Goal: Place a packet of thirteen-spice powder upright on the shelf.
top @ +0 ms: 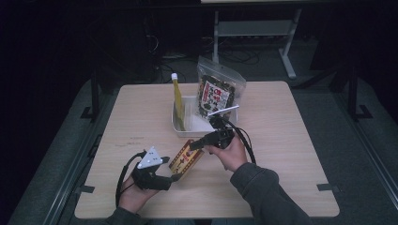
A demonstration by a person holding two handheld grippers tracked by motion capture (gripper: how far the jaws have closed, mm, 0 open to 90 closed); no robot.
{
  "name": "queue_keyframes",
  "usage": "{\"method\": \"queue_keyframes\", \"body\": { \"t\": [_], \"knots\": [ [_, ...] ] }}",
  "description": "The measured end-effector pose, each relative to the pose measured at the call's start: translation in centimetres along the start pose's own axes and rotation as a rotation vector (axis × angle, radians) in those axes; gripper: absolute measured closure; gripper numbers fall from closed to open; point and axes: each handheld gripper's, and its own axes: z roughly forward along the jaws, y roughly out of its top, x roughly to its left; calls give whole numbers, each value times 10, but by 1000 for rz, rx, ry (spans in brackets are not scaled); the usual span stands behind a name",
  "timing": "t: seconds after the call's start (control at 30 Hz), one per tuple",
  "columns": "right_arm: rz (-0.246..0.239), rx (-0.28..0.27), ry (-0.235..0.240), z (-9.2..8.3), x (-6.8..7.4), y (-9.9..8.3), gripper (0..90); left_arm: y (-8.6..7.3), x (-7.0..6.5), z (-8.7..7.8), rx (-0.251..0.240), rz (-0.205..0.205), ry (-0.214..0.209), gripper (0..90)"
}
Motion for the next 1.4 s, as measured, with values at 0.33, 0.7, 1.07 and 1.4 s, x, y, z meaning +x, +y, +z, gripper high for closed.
{"method": "queue_keyframes", "body": {
  "t": [0.33, 0.7, 1.07, 1.4],
  "knots": [
    [-9, -61, -46, -20, 5, 7, 681, -5, 9, -3, -4, -36, 17, 256],
    [-9, -108, -68, -37, 8, 15, 681, -9, 13, -2, 7, -54, 31, 252],
    [-15, -147, -102, -48, 9, 25, 680, -11, 20, -4, 13, -71, 49, 247],
    [-24, -156, -125, -53, 14, 32, 680, -14, 23, -5, 22, -76, 60, 240]
  ]
}}
